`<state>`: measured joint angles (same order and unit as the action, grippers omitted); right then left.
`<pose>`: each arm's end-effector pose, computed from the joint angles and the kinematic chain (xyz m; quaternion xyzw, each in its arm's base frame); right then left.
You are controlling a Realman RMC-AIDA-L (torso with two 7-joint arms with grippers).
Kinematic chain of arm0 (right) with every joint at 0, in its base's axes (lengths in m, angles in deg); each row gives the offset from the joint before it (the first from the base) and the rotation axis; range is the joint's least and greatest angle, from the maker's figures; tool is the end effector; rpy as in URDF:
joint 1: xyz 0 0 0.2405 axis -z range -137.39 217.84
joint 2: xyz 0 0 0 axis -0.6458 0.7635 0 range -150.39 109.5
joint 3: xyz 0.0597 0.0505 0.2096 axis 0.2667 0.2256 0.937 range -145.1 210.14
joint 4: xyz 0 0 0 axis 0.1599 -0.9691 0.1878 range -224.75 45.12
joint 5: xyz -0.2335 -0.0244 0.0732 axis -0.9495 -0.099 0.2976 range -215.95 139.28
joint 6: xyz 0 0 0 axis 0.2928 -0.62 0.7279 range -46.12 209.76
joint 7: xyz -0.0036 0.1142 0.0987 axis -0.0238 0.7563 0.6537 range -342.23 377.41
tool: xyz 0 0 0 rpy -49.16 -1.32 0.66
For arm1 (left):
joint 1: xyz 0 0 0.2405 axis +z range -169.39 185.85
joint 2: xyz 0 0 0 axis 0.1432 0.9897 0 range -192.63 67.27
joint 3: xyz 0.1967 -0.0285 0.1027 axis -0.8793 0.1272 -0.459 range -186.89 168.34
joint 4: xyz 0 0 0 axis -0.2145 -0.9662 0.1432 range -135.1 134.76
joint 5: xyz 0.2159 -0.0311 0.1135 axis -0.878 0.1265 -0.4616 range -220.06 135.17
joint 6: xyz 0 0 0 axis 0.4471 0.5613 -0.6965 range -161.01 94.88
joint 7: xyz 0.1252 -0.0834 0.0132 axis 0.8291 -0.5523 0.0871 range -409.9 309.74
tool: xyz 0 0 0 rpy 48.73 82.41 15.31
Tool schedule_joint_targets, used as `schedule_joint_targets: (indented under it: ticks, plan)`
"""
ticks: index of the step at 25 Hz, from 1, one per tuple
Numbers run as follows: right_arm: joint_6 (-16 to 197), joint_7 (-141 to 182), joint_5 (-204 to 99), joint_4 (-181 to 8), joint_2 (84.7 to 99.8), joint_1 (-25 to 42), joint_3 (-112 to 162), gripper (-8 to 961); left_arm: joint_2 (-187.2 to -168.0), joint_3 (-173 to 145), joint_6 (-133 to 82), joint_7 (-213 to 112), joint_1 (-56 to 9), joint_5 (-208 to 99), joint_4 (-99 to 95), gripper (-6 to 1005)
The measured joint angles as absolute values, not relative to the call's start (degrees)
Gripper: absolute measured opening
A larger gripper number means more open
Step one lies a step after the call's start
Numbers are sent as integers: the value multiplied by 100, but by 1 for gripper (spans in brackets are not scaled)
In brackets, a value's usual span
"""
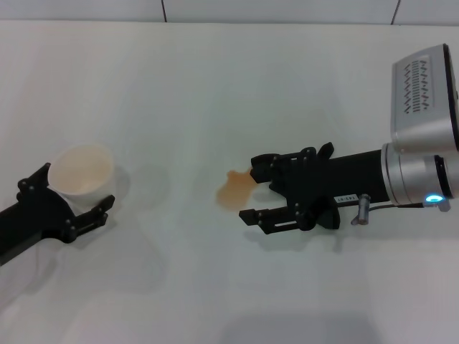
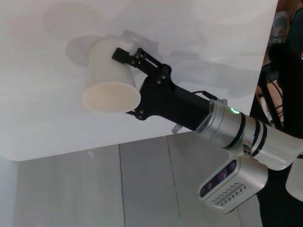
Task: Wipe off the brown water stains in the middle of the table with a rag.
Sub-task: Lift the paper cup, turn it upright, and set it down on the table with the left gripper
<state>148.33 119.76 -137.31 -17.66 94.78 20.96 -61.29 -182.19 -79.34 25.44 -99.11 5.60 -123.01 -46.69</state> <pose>0.1355 0.3387 -0.0442 -0.9816 0.1024 0.1331 0.0911 -0.3459 0.2947 -0.0019 -0.9031 -0.1470 -0.1281 0.3827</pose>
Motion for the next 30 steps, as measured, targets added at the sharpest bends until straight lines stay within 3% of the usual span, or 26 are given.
schedule_joint_targets:
  ticks: [30]
  plan:
    - [14826, 11962, -13775, -1924, 9477, 2098, -6305, 688, -18203, -8026, 2609, -9953, 1155, -12415, -5143, 867]
